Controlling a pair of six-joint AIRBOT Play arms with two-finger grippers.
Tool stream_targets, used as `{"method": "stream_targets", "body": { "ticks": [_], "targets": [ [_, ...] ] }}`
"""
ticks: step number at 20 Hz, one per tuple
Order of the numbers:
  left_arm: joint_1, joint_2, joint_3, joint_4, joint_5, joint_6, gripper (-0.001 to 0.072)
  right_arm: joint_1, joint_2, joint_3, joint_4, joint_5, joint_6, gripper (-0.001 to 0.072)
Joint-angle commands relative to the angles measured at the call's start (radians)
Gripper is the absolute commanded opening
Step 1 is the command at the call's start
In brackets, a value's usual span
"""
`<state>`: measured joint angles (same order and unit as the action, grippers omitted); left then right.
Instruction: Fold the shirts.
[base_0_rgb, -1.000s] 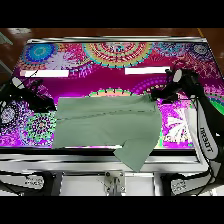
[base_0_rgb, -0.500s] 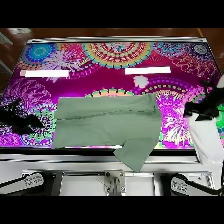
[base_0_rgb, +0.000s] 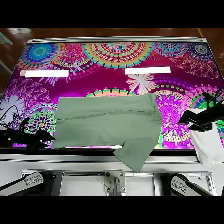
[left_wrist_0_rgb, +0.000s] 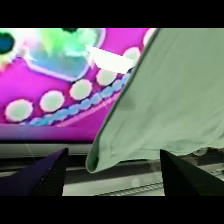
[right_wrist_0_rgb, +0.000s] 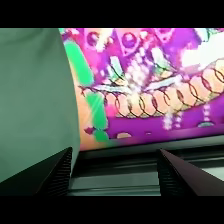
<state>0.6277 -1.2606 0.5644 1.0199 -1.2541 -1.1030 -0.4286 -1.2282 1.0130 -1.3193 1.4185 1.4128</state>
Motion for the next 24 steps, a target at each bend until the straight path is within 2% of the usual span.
{"method": "stream_targets", "body": {
  "ticks": [1,5,6,7,8,9,12,13,17,21,24],
  "targets": [
    [-0.058,0.002,-0.037,-0.016,0.073,-0.010,0.0713,-0.006,0.005,-0.012,0.047,-0.055,0.016,0.0639],
    [-0.132,0.000,-0.048,-0.079,0.089,-0.022,0.0699,-0.006,0.005,-0.012,0.047,-0.054,0.021,0.0639],
    [-0.145,-0.002,-0.050,-0.079,0.088,-0.039,0.0600,-0.006,0.005,-0.012,0.047,-0.053,0.024,0.0639],
    [-0.150,-0.002,-0.050,-0.079,0.087,-0.048,0.0349,-0.005,0.005,-0.012,0.047,-0.048,0.024,0.0639],
    [-0.149,-0.001,-0.050,-0.082,0.080,-0.051,0.0150,0.002,0.005,-0.024,0.033,-0.023,0.023,0.0639],
    [-0.148,-0.001,-0.050,-0.086,0.064,-0.049,0.0063,0.018,0.006,-0.054,0.019,0.009,0.021,0.0639],
    [-0.148,0.004,-0.050,-0.087,0.040,-0.034,0.0046,0.094,0.006,-0.208,0.056,-0.002,-0.050,0.0639],
    [-0.148,0.008,-0.050,-0.092,0.031,-0.034,0.0046,0.101,0.006,-0.253,0.119,-0.034,-0.082,0.0639],
    [-0.148,0.032,-0.050,-0.105,0.024,-0.034,0.0046,0.101,0.006,-0.398,0.337,-0.163,-0.088,0.0639],
    [-0.148,0.034,-0.050,-0.105,0.011,-0.010,0.0046,0.137,0.006,-0.477,0.321,-0.233,-0.081,0.0639],
    [-0.148,0.034,-0.050,-0.105,0.011,-0.005,0.0046,0.138,0.006,-0.513,0.375,-0.284,-0.071,0.0638]
  ]
}}
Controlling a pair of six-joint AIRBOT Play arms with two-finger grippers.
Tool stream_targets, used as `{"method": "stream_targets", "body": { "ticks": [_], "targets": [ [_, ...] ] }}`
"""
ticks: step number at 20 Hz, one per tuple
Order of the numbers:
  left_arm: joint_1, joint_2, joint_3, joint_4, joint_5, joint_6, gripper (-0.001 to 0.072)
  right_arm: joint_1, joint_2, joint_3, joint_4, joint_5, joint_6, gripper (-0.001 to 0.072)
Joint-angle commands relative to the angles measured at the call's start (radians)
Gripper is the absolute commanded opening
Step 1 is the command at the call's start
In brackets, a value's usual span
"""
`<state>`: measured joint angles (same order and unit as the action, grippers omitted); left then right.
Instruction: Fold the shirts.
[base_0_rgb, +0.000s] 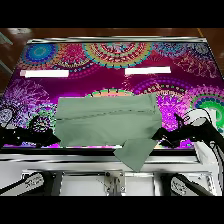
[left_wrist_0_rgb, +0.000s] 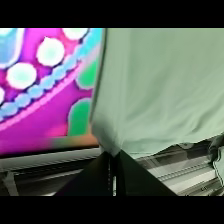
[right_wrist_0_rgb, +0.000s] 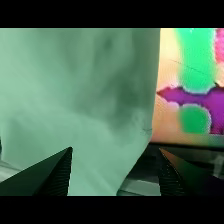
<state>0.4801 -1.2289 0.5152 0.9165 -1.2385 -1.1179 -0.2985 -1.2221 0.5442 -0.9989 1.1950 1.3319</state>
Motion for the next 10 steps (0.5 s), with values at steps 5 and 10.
{"method": "stream_targets", "body": {
  "ticks": [5,10],
  "targets": [
    [0.000,0.002,0.000,-0.005,0.000,0.010,0.0046,0.008,0.000,-0.123,0.131,-0.124,0.008,0.0548],
    [0.000,0.005,0.000,-0.053,0.008,0.032,0.0046,0.007,0.000,-0.091,0.140,-0.076,-0.036,0.0053]
  ]
}}
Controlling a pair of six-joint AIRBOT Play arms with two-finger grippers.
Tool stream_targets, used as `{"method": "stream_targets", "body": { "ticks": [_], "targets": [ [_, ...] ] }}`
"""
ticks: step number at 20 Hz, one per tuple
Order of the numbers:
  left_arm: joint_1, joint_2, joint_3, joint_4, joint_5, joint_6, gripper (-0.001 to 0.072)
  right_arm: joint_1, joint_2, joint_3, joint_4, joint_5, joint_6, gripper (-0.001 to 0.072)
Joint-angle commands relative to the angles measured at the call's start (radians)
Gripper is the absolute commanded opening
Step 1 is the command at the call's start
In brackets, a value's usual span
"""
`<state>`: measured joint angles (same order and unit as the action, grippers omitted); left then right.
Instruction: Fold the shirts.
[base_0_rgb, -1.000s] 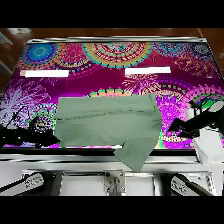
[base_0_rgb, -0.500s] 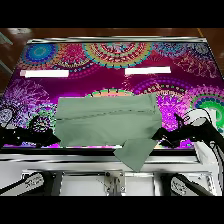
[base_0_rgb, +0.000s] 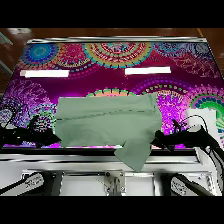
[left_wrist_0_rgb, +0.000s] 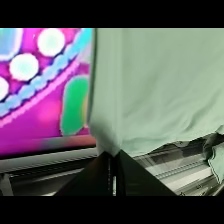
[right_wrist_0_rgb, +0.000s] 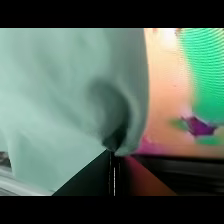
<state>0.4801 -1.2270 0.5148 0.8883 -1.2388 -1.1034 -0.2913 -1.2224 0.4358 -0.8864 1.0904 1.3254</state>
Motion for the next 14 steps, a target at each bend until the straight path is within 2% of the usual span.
{"method": "stream_targets", "body": {
  "ticks": [1,2,3,4,7,11,14],
  "targets": [
    [0.000,0.009,0.001,-0.032,0.021,0.024,0.0045,0.000,0.001,0.048,0.057,0.052,-0.066,0.0053],
    [0.000,0.023,0.007,-0.056,0.039,0.065,0.0045,0.000,0.001,0.085,0.108,0.077,-0.109,0.0052],
    [0.000,0.045,0.015,-0.114,0.044,0.142,0.0044,0.000,0.001,0.118,0.167,0.086,-0.116,0.0052],
    [0.000,0.070,0.031,-0.180,0.054,0.179,0.0044,0.000,0.000,0.150,0.241,0.069,-0.115,0.0052],
    [-0.001,0.092,0.120,-0.250,0.071,0.175,0.0044,0.000,0.000,0.260,0.374,-0.001,-0.116,0.0052],
    [-0.027,0.072,0.233,-0.250,0.204,0.145,0.0043,0.000,-0.019,0.428,0.343,-0.132,-0.076,0.0051],
    [-0.104,-0.027,0.333,-0.250,0.246,0.116,0.0044,0.038,-0.113,0.528,0.353,-0.193,-0.066,0.0051]
  ]
}}
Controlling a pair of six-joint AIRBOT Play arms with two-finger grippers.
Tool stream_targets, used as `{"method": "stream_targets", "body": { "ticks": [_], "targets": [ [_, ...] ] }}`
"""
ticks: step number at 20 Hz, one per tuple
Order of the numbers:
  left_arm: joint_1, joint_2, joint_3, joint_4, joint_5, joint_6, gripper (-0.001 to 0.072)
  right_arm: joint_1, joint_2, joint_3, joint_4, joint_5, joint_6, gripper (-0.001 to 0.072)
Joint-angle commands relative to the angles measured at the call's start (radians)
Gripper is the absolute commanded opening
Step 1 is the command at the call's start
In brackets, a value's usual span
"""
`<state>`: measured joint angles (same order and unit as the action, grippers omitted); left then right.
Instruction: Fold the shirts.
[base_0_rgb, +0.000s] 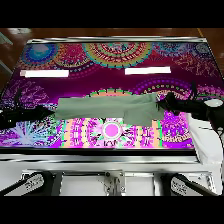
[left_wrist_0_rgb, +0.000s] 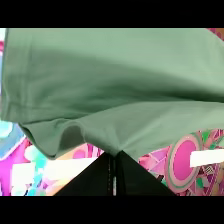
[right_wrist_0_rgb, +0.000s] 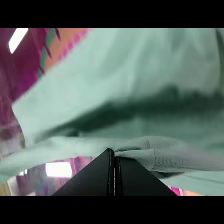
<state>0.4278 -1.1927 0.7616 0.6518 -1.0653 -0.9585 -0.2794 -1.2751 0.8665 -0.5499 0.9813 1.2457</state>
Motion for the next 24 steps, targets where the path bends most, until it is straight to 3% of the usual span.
{"method": "stream_targets", "body": {
  "ticks": [1,6,9,10,11,12,13,16,20,21,22,24],
  "targets": [
    [-0.077,-0.105,0.128,-0.014,0.088,-0.044,0.0044,0.050,-0.100,0.133,0.017,-0.109,0.014,0.0051],
    [-0.123,-0.293,0.323,-0.013,0.113,-0.120,0.0044,0.132,-0.302,0.306,0.017,-0.249,0.049,0.0052],
    [-0.123,-0.381,0.350,-0.013,0.093,-0.165,0.0047,0.133,-0.380,0.314,-0.003,-0.221,0.074,0.0053],
    [-0.123,-0.400,0.349,-0.013,0.076,-0.165,0.0070,0.133,-0.399,0.314,-0.012,-0.201,0.074,0.0083],
    [-0.123,-0.416,0.349,-0.013,0.058,-0.165,0.0218,0.133,-0.414,0.314,-0.013,-0.188,0.073,0.0257],
    [-0.122,-0.423,0.349,-0.013,0.047,-0.165,0.0414,0.133,-0.419,0.314,-0.013,-0.180,0.064,0.0515],
    [-0.119,-0.422,0.350,-0.013,0.038,-0.165,0.0554,0.130,-0.416,0.315,-0.011,-0.178,0.027,0.0631],
    [-0.085,-0.420,0.379,-0.013,-0.026,-0.165,0.0565,0.077,-0.364,0.317,-0.093,-0.132,-0.056,0.0629],
    [-0.050,-0.417,0.431,-0.013,-0.159,-0.200,0.0516,0.009,-0.322,0.316,-0.464,0.007,0.164,0.0630],
    [-0.051,-0.410,0.433,-0.013,-0.178,-0.199,0.0516,0.008,-0.335,0.315,-0.484,0.041,0.168,0.0632],
    [-0.055,-0.403,0.433,-0.013,-0.188,-0.199,0.0516,0.013,-0.353,0.315,-0.469,0.058,0.167,0.0685],
    [-0.067,-0.387,0.433,-0.013,-0.204,-0.199,0.0516,0.029,-0.393,0.315,-0.406,0.060,0.146,0.0685]
  ]
}}
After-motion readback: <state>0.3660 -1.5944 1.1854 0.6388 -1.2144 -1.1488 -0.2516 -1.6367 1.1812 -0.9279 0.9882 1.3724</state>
